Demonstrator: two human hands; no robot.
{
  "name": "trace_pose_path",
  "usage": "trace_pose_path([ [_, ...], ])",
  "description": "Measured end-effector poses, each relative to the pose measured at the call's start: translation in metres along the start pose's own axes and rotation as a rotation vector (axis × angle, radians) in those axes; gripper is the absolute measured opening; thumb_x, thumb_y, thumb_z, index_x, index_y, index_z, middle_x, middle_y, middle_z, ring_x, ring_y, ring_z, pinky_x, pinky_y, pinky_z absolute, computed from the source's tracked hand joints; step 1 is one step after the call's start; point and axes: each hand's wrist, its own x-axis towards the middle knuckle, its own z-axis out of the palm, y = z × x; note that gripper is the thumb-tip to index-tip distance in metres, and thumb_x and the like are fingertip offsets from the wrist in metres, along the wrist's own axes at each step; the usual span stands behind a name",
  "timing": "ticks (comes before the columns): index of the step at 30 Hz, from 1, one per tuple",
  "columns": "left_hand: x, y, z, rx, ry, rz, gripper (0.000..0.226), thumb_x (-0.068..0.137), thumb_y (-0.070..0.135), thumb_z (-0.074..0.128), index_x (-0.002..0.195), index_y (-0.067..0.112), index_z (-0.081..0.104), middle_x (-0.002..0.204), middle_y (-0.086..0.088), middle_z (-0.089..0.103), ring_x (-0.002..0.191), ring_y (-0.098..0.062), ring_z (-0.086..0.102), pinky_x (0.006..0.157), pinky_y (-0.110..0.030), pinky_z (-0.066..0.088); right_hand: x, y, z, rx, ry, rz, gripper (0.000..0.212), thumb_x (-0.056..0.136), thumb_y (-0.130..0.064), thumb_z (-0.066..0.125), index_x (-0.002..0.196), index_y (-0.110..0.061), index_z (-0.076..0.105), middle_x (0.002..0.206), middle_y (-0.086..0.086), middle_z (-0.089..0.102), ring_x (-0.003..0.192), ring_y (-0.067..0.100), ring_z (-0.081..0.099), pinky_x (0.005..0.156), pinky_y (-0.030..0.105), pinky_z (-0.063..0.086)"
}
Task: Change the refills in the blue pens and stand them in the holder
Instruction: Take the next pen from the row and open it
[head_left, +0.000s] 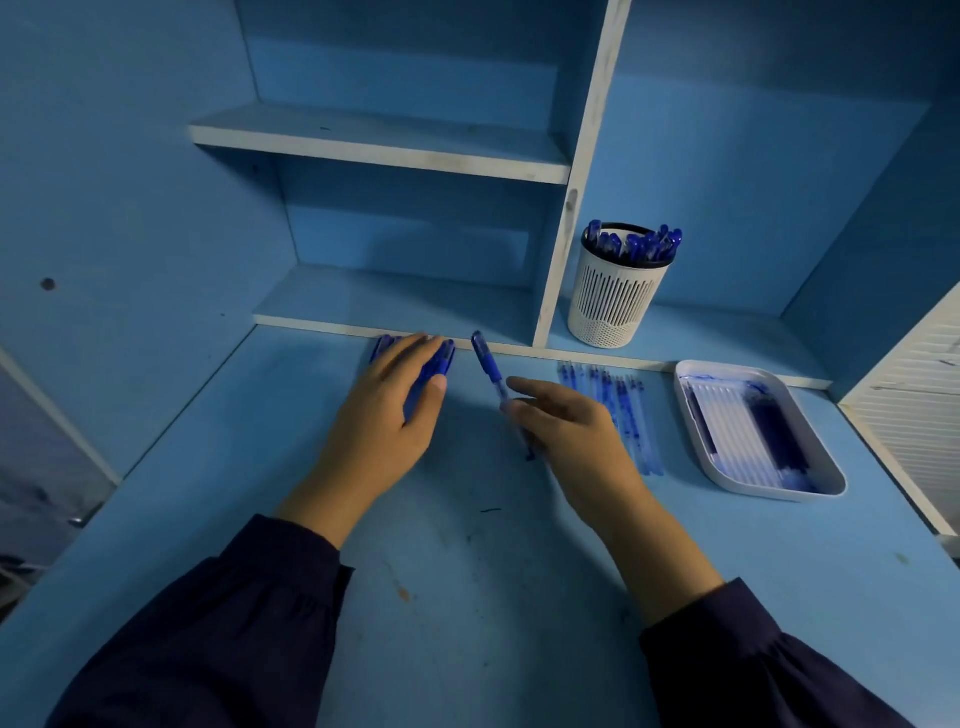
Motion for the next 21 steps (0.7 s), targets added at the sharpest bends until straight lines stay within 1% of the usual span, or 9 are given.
trace_pose_path([
  [3,-0.006,0.022,0.012,-0.288,-0.030,-0.070,0.047,0.101,0.028,0.051,0.147,0.025,0.042,0.134,0.022,0.055,0.123,0.008,0.050,0.107,-0.015,0.039,-0.013,0.001,0.000,0.168,-0.031,-0.038,0.020,0.089,-0.004,0.065,0.105,-0.015,0.071,0.088,0.004,0.071,0.081,0.012,0.063,0.076,0.020,0.052],
  [5,-0.011,0.039,0.019,-0.457,-0.072,-0.135,0.049,0.100,0.029,0.050,0.147,0.033,0.037,0.116,0.028,0.064,0.108,0.007,0.058,0.097,-0.013,0.044,-0.021,0.002,0.000,0.189,-0.044,-0.080,0.022,0.088,-0.001,0.065,0.104,-0.015,0.072,0.089,0.001,0.074,0.085,0.010,0.067,0.079,0.019,0.054],
  [6,-0.013,0.045,0.021,-0.533,-0.080,-0.152,0.050,0.100,0.028,0.049,0.148,0.033,0.036,0.113,0.025,0.067,0.106,0.004,0.060,0.098,-0.016,0.045,-0.024,0.001,0.000,0.191,-0.048,-0.097,0.023,0.087,0.000,0.065,0.105,-0.013,0.071,0.090,0.001,0.074,0.086,0.009,0.068,0.079,0.019,0.054],
  [9,-0.018,0.058,0.024,-0.714,-0.038,-0.186,0.050,0.099,0.025,0.051,0.147,0.029,0.038,0.114,0.007,0.072,0.114,-0.005,0.063,0.105,-0.036,0.047,-0.032,0.003,0.000,0.149,-0.035,-0.146,0.027,0.086,0.001,0.066,0.110,-0.009,0.071,0.097,0.002,0.075,0.091,0.011,0.070,0.083,0.022,0.054],
  [12,-0.020,0.064,0.026,-0.807,0.041,-0.233,0.043,0.098,0.019,0.056,0.137,0.032,0.047,0.106,0.003,0.075,0.105,-0.010,0.068,0.101,-0.038,0.051,-0.039,0.002,0.001,0.084,-0.048,-0.196,0.027,0.087,-0.001,0.066,0.112,-0.010,0.071,0.101,0.003,0.074,0.097,0.015,0.070,0.089,0.027,0.055],
  [14,-0.020,0.064,0.027,-0.850,0.078,-0.250,0.040,0.098,0.015,0.057,0.133,0.032,0.050,0.102,0.002,0.076,0.102,-0.012,0.070,0.096,-0.034,0.054,-0.043,0.000,0.001,0.059,-0.046,-0.223,0.024,0.089,-0.002,0.065,0.110,-0.011,0.072,0.099,-0.001,0.075,0.094,0.010,0.069,0.088,0.024,0.054],
  [16,-0.019,0.063,0.025,-0.862,0.099,-0.243,0.039,0.098,0.013,0.056,0.133,0.030,0.050,0.101,0.002,0.076,0.100,-0.014,0.071,0.089,-0.030,0.056,-0.044,-0.003,-0.003,0.033,-0.001,-0.262,0.019,0.090,-0.005,0.064,0.104,-0.013,0.073,0.091,-0.005,0.075,0.086,0.003,0.068,0.082,0.020,0.053],
  [18,-0.020,0.061,0.024,-0.846,0.077,-0.225,0.041,0.098,0.012,0.056,0.134,0.029,0.050,0.101,0.001,0.076,0.094,-0.017,0.072,0.084,-0.029,0.057,-0.042,-0.006,-0.009,0.018,0.076,-0.293,0.017,0.090,-0.008,0.065,0.103,-0.015,0.073,0.088,-0.003,0.074,0.082,0.004,0.066,0.081,0.022,0.054],
  [21,-0.024,0.064,0.024,-0.805,0.010,-0.210,0.040,0.097,0.014,0.058,0.132,0.030,0.051,0.098,0.001,0.075,0.078,-0.019,0.073,0.075,-0.027,0.058,-0.036,-0.009,-0.021,0.015,0.153,-0.318,0.017,0.091,-0.012,0.065,0.106,-0.015,0.073,0.095,0.002,0.074,0.088,0.012,0.067,0.086,0.030,0.055],
])
